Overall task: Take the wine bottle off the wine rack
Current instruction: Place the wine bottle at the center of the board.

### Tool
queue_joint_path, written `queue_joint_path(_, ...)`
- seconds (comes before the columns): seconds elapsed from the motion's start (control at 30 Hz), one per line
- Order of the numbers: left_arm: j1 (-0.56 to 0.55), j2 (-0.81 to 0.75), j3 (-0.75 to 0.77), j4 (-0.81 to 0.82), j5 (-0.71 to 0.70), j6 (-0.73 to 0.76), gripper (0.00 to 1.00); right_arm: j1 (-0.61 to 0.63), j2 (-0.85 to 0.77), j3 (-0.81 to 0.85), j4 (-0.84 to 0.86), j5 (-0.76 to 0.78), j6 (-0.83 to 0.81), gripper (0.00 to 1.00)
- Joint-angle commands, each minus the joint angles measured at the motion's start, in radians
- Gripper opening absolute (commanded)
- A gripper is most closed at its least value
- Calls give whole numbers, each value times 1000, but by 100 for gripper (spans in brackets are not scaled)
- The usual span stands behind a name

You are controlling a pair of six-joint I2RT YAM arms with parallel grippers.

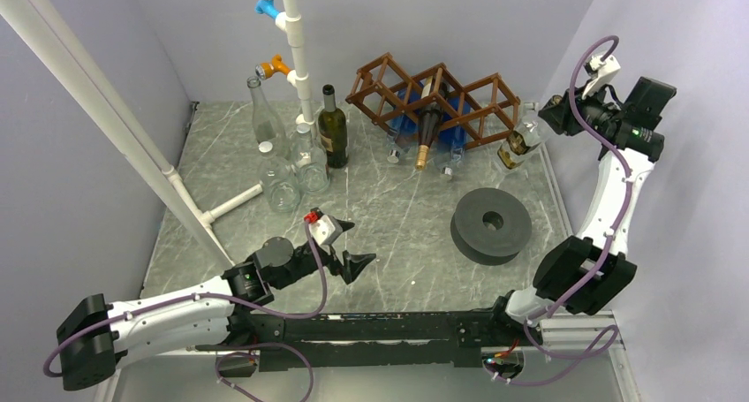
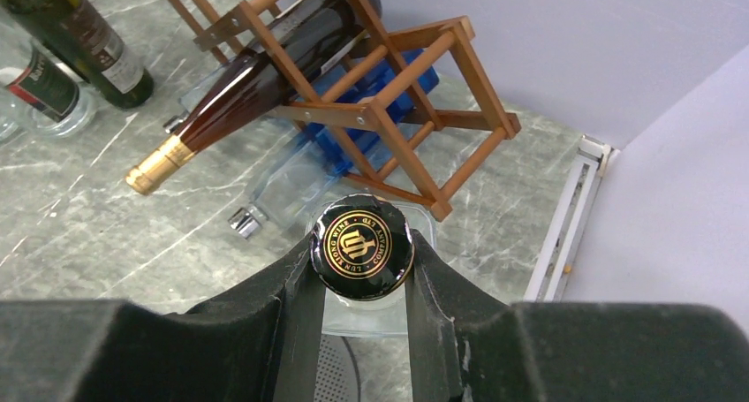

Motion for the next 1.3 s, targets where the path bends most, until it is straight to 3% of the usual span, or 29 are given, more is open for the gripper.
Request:
queue_joint_path(0.0,4,-21,-10,17,-18,-2,100,-19,-1,65,182,-20,26,0)
queue_joint_path(1.27,3,-18,-30,43,-36,-9,99,-31,166,3,320,71,47,0)
